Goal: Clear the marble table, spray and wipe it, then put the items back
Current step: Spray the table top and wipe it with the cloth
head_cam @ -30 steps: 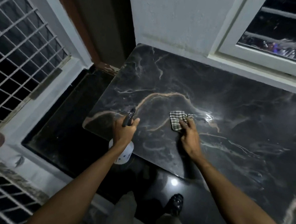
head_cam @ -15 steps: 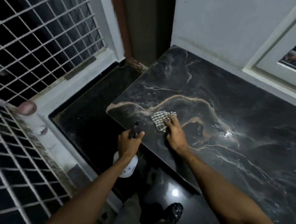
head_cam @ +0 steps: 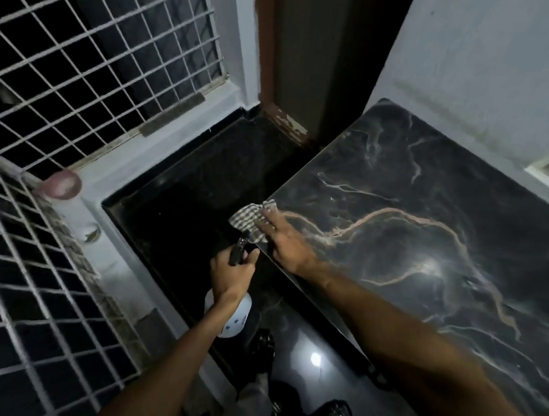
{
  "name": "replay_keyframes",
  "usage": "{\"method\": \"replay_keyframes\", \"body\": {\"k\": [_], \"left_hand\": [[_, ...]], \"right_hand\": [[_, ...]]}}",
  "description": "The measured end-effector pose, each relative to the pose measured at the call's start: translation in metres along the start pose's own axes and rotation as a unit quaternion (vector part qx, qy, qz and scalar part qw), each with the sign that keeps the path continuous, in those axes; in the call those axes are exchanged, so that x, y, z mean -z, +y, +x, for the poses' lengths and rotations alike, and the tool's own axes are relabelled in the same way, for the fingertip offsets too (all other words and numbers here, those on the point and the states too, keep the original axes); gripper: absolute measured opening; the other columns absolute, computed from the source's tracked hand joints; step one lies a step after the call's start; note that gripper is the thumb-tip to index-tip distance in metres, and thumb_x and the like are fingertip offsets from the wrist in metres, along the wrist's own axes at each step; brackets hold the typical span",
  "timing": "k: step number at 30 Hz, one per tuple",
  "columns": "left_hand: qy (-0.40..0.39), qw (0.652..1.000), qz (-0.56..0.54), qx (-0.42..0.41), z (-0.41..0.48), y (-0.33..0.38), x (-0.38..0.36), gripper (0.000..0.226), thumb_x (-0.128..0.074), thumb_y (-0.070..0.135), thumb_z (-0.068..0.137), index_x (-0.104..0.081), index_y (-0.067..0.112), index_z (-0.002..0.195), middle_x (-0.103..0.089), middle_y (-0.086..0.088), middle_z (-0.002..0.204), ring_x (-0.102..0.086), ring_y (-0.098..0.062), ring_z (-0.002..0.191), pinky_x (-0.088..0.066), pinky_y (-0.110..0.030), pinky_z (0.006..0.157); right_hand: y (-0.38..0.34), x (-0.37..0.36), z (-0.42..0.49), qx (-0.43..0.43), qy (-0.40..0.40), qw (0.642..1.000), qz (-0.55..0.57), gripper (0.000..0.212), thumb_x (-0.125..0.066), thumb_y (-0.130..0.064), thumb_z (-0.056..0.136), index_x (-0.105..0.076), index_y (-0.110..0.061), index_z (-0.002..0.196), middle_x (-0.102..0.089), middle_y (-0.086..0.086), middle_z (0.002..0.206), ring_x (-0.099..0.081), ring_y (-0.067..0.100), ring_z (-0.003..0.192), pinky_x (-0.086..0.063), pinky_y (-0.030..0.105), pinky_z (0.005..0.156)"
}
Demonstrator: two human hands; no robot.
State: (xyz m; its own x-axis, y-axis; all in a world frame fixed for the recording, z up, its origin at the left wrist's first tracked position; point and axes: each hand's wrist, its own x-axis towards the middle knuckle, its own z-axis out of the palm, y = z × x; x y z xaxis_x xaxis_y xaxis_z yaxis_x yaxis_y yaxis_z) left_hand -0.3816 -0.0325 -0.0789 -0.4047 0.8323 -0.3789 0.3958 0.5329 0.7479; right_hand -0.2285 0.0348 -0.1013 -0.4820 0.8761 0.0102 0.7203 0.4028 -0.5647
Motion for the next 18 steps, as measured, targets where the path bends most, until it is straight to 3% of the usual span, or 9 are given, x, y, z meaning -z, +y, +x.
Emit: {"method": "replay_keyframes", "body": {"k": [1, 3, 4, 8, 10, 12, 13, 16, 18], "left_hand": [[-0.003, 1.000, -0.006, 0.008, 0.007, -0.004, 0.003, 0.036, -0.075, 0.047, 0.082, -0.056, 0.025, 0.062, -0.067, -0.011, 0.079, -0.065, -0.035, 0.087, -0.045, -0.030, 0.074], [-0.001, 1.000, -0.007, 0.005, 0.016, -0.005, 0.008, 0.035, -0.075, 0.047, 0.081, -0.057, 0.023, 0.062, -0.067, -0.010, 0.077, -0.063, -0.035, 0.092, -0.051, -0.036, 0.079], [0.004, 1.000, -0.004, -0.004, 0.019, -0.004, 0.010, 0.034, -0.075, 0.044, 0.082, -0.057, 0.023, 0.062, -0.068, -0.007, 0.075, -0.063, -0.035, 0.093, -0.054, -0.039, 0.081], [-0.002, 0.998, 0.015, -0.055, 0.014, 0.008, 0.011, 0.032, -0.077, 0.033, 0.084, -0.058, 0.023, 0.061, -0.069, -0.004, 0.071, -0.066, -0.034, 0.087, -0.056, -0.041, 0.079], [-0.019, 0.998, 0.012, -0.055, 0.009, 0.012, 0.005, 0.030, -0.077, 0.033, 0.085, -0.060, 0.021, 0.063, -0.069, -0.004, 0.072, -0.066, -0.032, 0.089, -0.056, -0.040, 0.080], [-0.039, 0.997, 0.014, -0.063, -0.007, 0.019, -0.006, 0.031, -0.076, 0.035, 0.085, -0.060, 0.020, 0.063, -0.069, -0.003, 0.072, -0.064, -0.030, 0.091, -0.053, -0.038, 0.082], [-0.047, 0.996, 0.015, -0.073, -0.015, 0.022, -0.012, 0.032, -0.077, 0.034, 0.084, -0.060, 0.018, 0.063, -0.069, -0.003, 0.070, -0.064, -0.030, 0.088, -0.053, -0.036, 0.081], [-0.098, 0.988, 0.035, -0.111, -0.054, 0.030, -0.040, 0.035, -0.077, 0.030, 0.084, -0.059, 0.010, 0.061, -0.067, -0.006, 0.064, -0.065, -0.031, 0.077, -0.051, -0.034, 0.075], [-0.129, 0.983, 0.040, -0.125, -0.079, 0.032, -0.058, 0.035, -0.078, 0.028, 0.082, -0.058, 0.008, 0.061, -0.067, -0.007, 0.063, -0.065, -0.031, 0.075, -0.051, -0.033, 0.074]], "right_hand": [[0.004, 0.002, 0.007, -0.012, 0.008, 1.000, 0.011, 0.067, -0.052, 0.006, 0.084, -0.045, -0.009, 0.148, -0.026, 0.017, 0.163, -0.023, 0.031, 0.152, -0.022, 0.040, 0.124], [0.014, 0.002, 0.024, -0.147, 0.095, 0.984, 0.042, 0.065, -0.054, 0.007, 0.083, -0.048, -0.007, 0.146, -0.028, 0.017, 0.161, -0.026, 0.033, 0.150, -0.026, 0.042, 0.123], [0.008, 0.000, 0.026, -0.176, 0.110, 0.978, 0.035, 0.066, -0.055, 0.007, 0.082, -0.047, -0.007, 0.147, -0.027, 0.017, 0.161, -0.026, 0.034, 0.150, -0.026, 0.043, 0.123], [-0.009, -0.007, -0.023, -0.040, 0.046, 0.998, -0.007, 0.067, -0.053, 0.003, 0.087, -0.042, -0.014, 0.150, -0.027, 0.008, 0.163, -0.026, 0.027, 0.151, -0.028, 0.040, 0.121], [0.015, 0.010, -0.050, -0.164, 0.111, 0.979, 0.048, 0.069, -0.050, 0.004, 0.086, -0.042, -0.021, 0.150, -0.027, -0.004, 0.162, -0.027, 0.014, 0.148, -0.028, 0.033, 0.121], [0.031, 0.023, -0.084, -0.319, 0.204, 0.923, 0.062, 0.077, -0.052, 0.008, 0.079, -0.041, -0.017, 0.151, -0.021, 0.003, 0.164, -0.023, 0.022, 0.151, -0.019, 0.029, 0.122], [0.026, 0.024, -0.099, -0.318, 0.202, 0.925, 0.052, 0.080, -0.053, 0.009, 0.077, -0.039, -0.015, 0.152, -0.018, 0.007, 0.165, -0.020, 0.027, 0.152, -0.019, 0.030, 0.123], [0.014, 0.008, -0.168, -0.180, 0.116, 0.977, 0.013, 0.082, -0.050, 0.010, 0.073, -0.042, -0.014, 0.151, -0.019, 0.009, 0.166, -0.015, 0.028, 0.155, -0.023, 0.040, 0.123], [0.029, 0.010, -0.215, -0.242, 0.162, 0.956, 0.039, 0.083, -0.044, 0.006, 0.067, -0.047, -0.016, 0.147, -0.025, 0.006, 0.165, -0.020, 0.026, 0.154, -0.026, 0.040, 0.123]]}}
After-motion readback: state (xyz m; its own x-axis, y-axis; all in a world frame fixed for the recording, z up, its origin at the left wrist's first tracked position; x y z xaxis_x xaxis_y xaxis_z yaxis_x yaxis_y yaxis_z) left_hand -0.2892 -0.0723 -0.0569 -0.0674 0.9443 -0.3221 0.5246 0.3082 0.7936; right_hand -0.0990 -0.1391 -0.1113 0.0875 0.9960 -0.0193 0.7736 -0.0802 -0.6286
